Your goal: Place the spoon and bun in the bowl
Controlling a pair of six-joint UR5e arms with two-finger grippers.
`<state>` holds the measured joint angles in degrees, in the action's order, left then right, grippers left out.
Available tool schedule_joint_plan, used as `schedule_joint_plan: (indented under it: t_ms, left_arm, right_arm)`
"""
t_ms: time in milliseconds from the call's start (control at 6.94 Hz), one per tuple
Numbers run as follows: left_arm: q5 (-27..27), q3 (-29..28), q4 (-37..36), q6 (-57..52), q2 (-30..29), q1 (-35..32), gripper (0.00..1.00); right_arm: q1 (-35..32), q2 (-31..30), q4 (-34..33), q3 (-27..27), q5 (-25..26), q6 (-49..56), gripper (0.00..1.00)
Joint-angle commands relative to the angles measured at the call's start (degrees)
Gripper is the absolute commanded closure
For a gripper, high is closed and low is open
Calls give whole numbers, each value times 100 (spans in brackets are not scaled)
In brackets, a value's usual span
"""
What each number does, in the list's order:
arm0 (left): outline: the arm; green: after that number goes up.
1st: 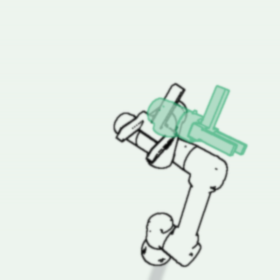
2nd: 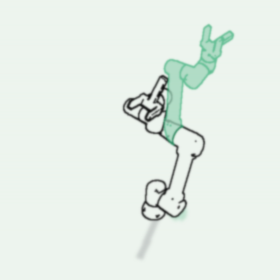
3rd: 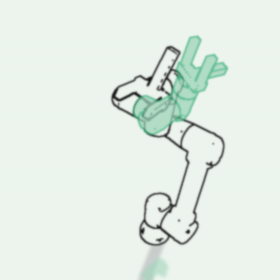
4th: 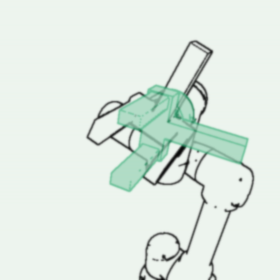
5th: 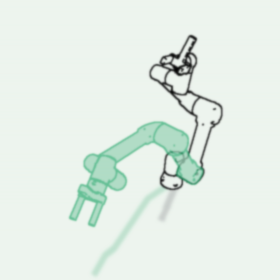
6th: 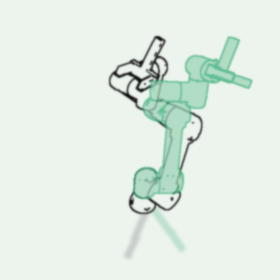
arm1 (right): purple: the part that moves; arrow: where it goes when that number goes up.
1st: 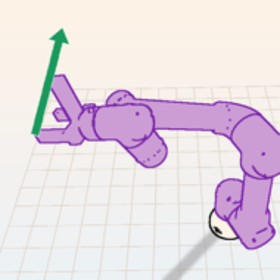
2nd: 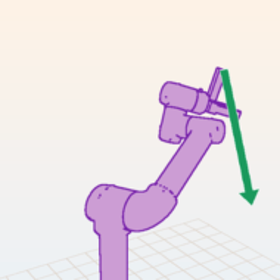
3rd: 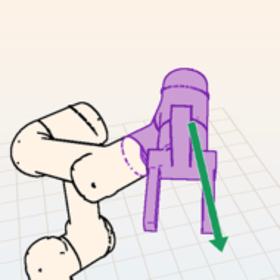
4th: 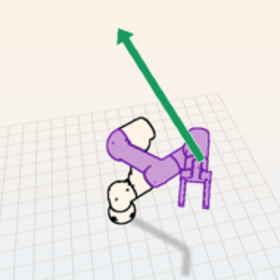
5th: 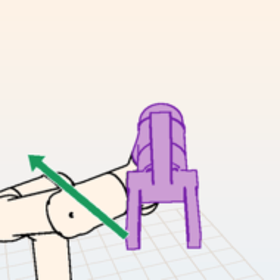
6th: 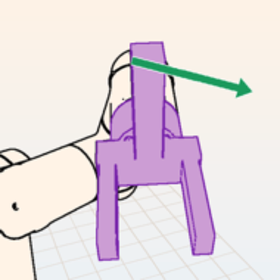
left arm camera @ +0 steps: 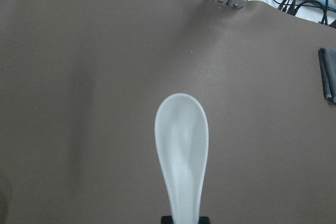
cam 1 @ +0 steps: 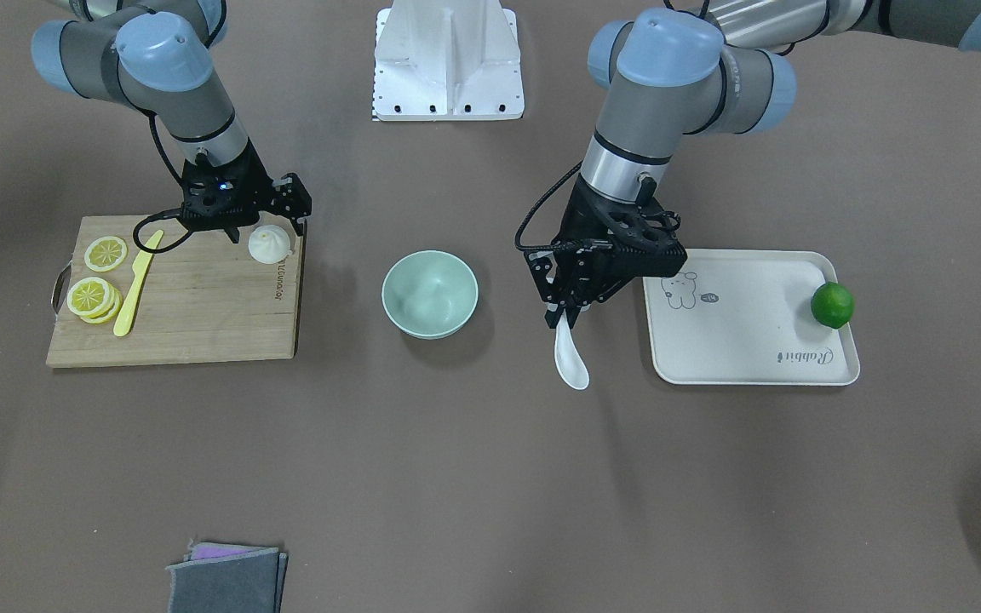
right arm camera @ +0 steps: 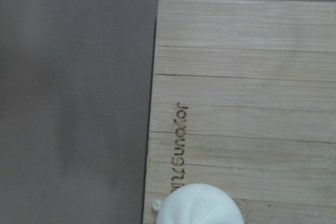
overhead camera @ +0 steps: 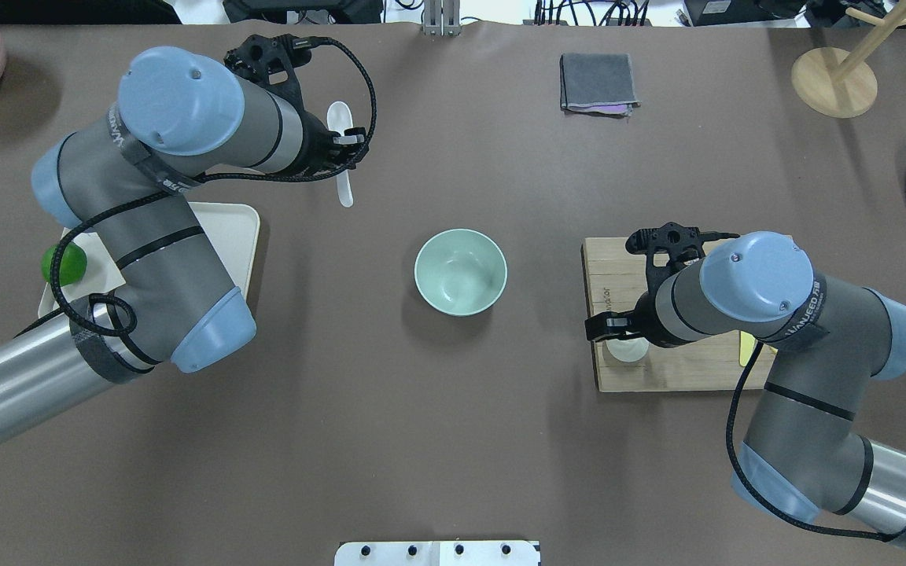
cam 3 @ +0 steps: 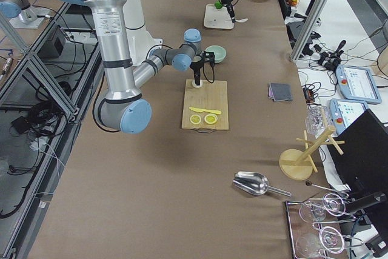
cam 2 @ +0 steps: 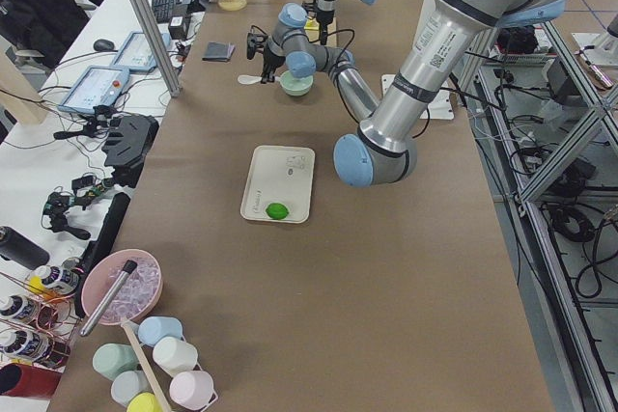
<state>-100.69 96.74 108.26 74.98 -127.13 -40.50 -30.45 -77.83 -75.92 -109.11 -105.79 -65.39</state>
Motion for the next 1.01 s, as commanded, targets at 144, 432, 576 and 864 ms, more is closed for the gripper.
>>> schedule_joint_plan:
  t_ms: [144, 432, 576, 864]
  left_arm:
    - [6, -15, 2, -45, -75, 42, 100]
    - [6, -24, -6, -37, -171, 51, 100]
    - [75, -7, -85, -2, -303, 260, 100]
    - [322, -6, -506, -45, -601, 874, 100]
  right_arm:
    - [-22, 13, -11, 100, 94, -26, 99]
    - [-57, 22, -11, 100, 59, -35, 100]
    - [-214, 144, -28, 74, -55, -35, 100]
    - [-986, 399, -37, 65, -1097, -26, 100]
